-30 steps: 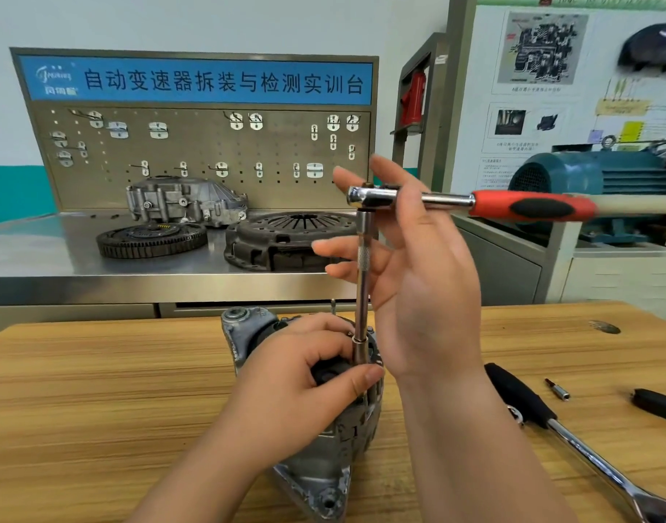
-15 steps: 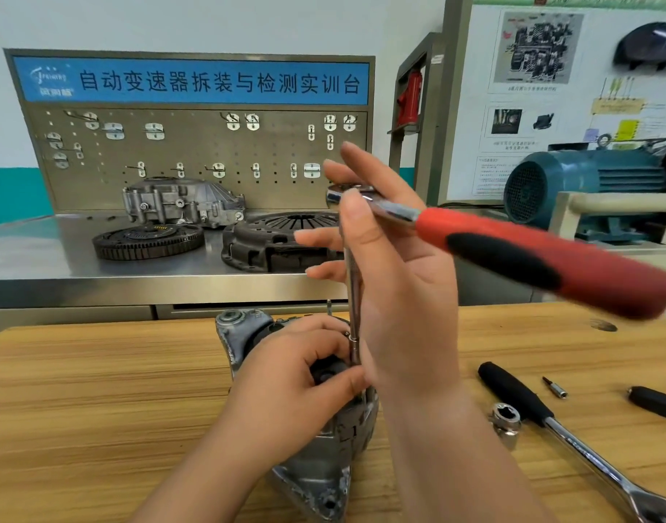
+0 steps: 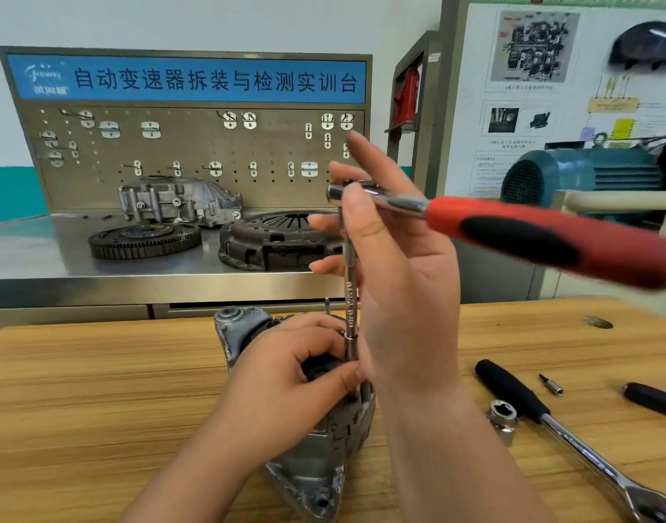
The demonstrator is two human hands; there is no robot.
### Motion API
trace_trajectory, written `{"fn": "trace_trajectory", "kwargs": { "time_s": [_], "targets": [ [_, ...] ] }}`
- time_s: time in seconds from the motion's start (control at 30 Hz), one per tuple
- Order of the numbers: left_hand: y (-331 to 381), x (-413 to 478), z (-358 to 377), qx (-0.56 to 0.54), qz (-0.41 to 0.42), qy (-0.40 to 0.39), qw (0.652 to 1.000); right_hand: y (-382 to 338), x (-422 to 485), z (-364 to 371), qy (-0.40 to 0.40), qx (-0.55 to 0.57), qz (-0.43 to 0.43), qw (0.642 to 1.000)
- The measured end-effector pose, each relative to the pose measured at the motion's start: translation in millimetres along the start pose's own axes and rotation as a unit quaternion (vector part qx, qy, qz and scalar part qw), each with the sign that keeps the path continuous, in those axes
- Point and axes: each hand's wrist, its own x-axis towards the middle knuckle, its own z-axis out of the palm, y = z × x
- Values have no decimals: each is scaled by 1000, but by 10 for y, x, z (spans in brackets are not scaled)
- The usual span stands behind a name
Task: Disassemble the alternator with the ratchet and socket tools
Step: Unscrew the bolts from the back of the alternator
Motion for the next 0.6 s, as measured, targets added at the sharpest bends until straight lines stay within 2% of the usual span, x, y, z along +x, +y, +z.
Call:
{"fn": "trace_trajectory", "kwargs": {
  "time_s": [0.1, 0.27, 0.4, 0.47, 0.6],
  "targets": [
    [10, -8, 11, 4, -4, 18, 1000, -1, -5, 26, -11, -8, -9, 1000],
    [32, -12, 8, 2, 5, -9, 1000, 6, -19, 20, 4, 69, 61, 996],
    [27, -2, -2, -1, 5, -14, 1000, -9, -16, -13, 9, 86, 101, 991],
    [8, 3, -2, 1, 3, -10, 1000, -8, -16, -8, 13, 63, 89, 994],
    [-12, 4, 17, 10, -2, 14, 1000, -16, -3, 14, 5, 2, 8, 1000]
  ]
}}
